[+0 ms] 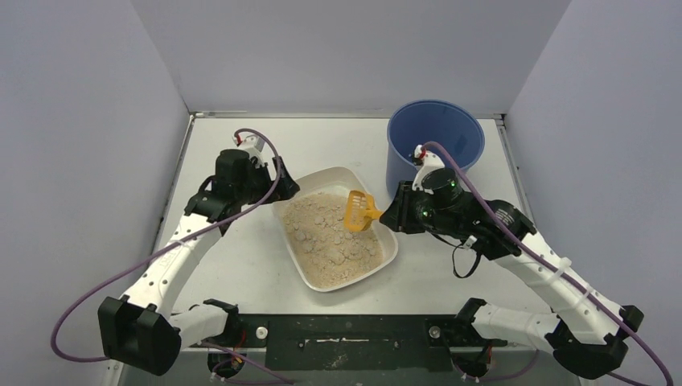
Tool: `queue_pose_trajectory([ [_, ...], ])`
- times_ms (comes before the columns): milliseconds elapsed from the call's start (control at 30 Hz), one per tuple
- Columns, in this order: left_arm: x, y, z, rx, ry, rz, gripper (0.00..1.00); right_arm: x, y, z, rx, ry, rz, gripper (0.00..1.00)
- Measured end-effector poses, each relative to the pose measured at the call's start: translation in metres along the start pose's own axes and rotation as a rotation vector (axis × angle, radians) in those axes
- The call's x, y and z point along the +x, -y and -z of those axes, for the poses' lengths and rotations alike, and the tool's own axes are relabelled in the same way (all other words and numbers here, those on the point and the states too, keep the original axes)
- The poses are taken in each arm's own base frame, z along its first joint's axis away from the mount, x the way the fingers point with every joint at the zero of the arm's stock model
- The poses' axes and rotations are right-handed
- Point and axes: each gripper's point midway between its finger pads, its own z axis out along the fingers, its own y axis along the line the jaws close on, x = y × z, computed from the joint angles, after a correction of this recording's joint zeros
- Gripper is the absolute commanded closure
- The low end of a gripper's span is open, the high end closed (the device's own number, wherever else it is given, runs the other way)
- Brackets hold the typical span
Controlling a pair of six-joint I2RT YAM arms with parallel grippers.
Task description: Clean the litter box
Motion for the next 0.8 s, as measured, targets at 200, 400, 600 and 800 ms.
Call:
queue_pose_trajectory([
  [200, -0.002, -0.04, -0.019, -0.208, -0.032, -0.048, 0.18, 0.016, 0.019, -0.02, 0.117, -0.102, -0.038, 1.0],
  [400, 0.011, -0.072, -0.041, -0.336, -0.103, -0.081, 0.2, 0.014, 0.043, -0.03, 0.205, -0.137, -0.13, 1.0],
  [600, 0.027, -0.095, -0.059, -0.416, -0.177, -0.102, 0.24, 0.022, 0.066, -0.039, 0.243, -0.185, -0.239, 1.0],
  [800, 0.035, -0.109, -0.073, -0.463, -0.229, -0.116, 0.3, 0.036, 0.069, -0.046, 0.251, -0.256, -0.267, 1.0],
])
